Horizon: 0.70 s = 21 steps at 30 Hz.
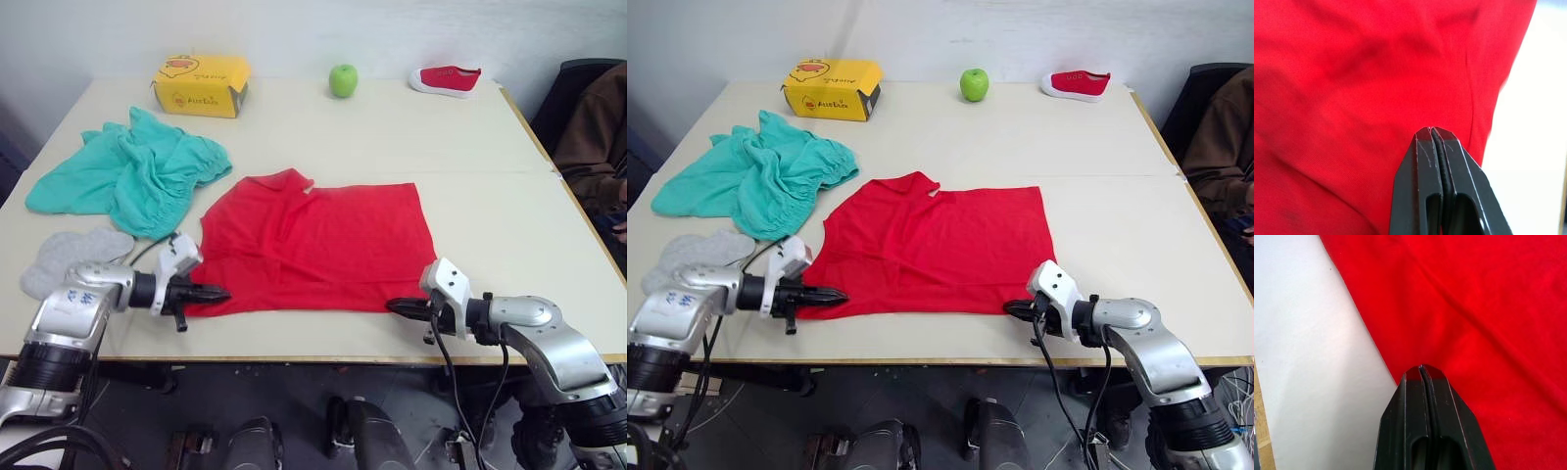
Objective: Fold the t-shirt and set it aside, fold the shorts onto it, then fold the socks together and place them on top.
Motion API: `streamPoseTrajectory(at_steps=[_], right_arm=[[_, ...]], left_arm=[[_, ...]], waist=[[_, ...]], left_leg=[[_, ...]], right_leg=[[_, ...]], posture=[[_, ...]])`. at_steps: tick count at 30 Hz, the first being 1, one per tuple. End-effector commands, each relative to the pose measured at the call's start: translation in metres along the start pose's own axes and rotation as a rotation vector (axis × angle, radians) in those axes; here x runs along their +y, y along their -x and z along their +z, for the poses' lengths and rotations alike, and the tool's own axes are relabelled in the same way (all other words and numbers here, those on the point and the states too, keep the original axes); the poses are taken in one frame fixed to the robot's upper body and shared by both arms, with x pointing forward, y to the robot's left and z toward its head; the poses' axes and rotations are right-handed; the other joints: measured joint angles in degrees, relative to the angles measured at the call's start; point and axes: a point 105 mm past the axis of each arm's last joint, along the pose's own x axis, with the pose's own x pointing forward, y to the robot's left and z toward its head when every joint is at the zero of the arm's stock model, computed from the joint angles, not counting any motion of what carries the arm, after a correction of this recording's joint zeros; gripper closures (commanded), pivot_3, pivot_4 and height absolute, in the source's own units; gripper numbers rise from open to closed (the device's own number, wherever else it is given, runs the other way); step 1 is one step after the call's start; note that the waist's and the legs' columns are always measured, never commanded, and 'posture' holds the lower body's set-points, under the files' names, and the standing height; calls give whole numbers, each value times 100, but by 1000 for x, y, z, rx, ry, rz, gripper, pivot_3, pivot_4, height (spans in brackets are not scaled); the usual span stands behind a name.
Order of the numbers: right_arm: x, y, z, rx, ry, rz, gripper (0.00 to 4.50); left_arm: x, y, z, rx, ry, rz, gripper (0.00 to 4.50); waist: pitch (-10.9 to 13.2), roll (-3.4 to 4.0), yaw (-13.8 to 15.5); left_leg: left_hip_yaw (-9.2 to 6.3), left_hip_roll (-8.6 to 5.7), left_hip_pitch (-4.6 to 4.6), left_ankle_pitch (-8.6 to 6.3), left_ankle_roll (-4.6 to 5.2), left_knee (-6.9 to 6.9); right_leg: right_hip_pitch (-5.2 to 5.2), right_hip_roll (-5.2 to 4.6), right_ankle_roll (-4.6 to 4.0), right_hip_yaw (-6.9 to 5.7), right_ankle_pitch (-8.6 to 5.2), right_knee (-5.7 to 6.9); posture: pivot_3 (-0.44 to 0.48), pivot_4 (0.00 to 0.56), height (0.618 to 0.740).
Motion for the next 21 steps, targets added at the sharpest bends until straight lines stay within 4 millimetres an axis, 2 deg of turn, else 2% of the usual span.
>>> streamPoseTrajectory(at_steps=[1,6,10,11,14,15,17,19,21], right_arm=[[-16,15,-11,46,-41,-86,4500],[-43,54,-22,78,-96,-233,4500],[-49,77,-34,131,-89,-274,4500],[-51,82,-32,124,-72,-286,4500],[-55,83,7,-18,1,-293,4500],[-53,80,19,-50,23,-279,4500],[-46,73,34,-62,89,-233,4500],[-35,67,40,-47,166,-169,4500],[-23,60,41,-19,224,-88,4150]], left_arm=[[18,3,-27,89,13,126,4469],[23,23,-34,109,-4,191,4469],[16,38,-32,97,-9,181,4469],[12,42,-27,80,-34,169,4469],[-6,49,26,-82,-69,94,4469],[-11,51,41,-110,-91,82,4193],[-20,52,54,-107,-153,76,3885],[-29,50,53,-64,-202,53,3295],[-36,44,44,-5,-239,35,2728]], waist=[[-5,3,21],[-27,44,19],[-32,57,-18],[-32,57,-24],[-28,59,-12],[-22,52,-5],[-19,51,0],[-20,52,-1],[-21,53,-9]], left_leg=[[0,-1,11,0,0,0],[-7,0,43,-27,15,-6],[-2,2,46,-28,7,-26],[3,2,46,-27,5,-37],[6,1,48,-23,1,-53],[5,-1,36,-20,2,-49],[8,-3,16,-18,1,-37],[9,-4,21,-18,-4,-48],[18,-10,34,-11,-12,-82]], right_leg=[[11,-1,0,0,0,-1],[49,-4,8,0,-5,-13],[47,-2,6,-1,-13,-12],[48,-2,6,0,-14,-13],[42,-1,8,1,-17,-21],[23,-2,8,3,-16,-17],[-2,-2,9,13,-15,-5],[-2,1,9,16,-15,-8],[-2,4,12,25,-17,-19]], posture=[[0,150,740],[0,150,740],[0,150,740],[0,150,740],[0,150,740],[0,150,740],[0,150,740],[0,150,740],[0,150,740]])
